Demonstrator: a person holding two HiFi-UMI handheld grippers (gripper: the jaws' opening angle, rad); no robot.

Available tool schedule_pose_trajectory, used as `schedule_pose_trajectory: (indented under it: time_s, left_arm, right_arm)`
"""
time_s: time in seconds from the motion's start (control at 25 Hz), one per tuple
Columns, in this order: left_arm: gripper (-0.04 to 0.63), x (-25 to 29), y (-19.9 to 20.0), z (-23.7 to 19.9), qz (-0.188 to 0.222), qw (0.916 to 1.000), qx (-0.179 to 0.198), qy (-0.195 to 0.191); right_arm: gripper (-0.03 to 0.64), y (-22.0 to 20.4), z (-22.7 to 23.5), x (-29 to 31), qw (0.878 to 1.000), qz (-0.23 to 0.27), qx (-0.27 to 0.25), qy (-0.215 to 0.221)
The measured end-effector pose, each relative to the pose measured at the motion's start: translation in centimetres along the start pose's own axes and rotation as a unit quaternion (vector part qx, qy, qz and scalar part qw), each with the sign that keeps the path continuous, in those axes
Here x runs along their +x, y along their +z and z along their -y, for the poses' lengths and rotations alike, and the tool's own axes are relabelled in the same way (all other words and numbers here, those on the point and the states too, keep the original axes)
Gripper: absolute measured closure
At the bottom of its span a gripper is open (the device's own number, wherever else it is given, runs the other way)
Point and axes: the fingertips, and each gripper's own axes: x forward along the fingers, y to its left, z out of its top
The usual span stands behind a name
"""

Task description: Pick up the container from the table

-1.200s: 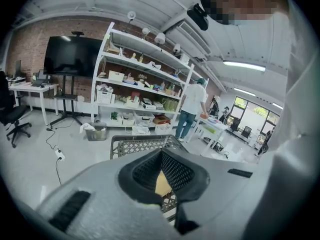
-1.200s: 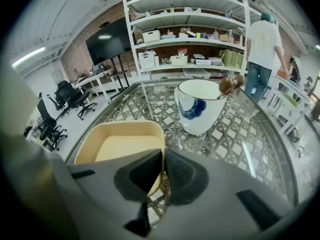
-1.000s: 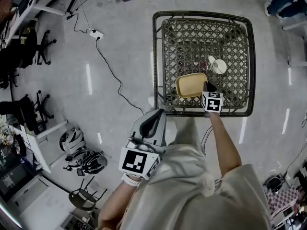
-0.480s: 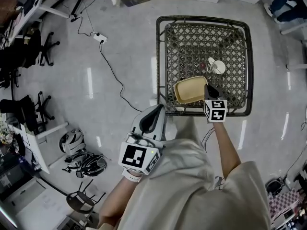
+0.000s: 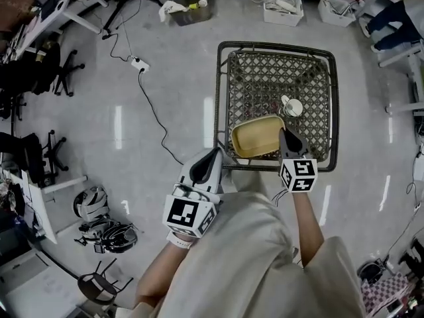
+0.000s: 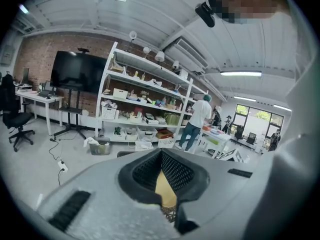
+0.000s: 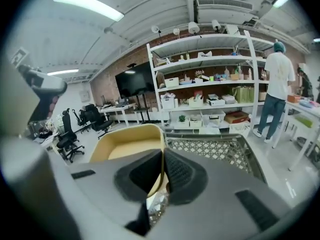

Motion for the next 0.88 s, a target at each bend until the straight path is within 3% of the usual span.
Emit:
schedule_pose_trajectory:
  time_s: [0.52, 0.88]
  left_arm:
    - [0.572, -1.0, 2.6, -0.6, 0.057, 0.9982, -0.004, 0.018]
    - [0.572, -2.0, 3.8, 0.1, 0.082, 0.9964, 0.0, 0.025]
  right_arm:
    - [0.589, 10.6, -1.9, -7.9, 0.995, 0.096, -0.031, 0.0]
    - [0.589, 15.2, -2.1, -12.2, 0.988, 0.152, -0.038, -0.008]
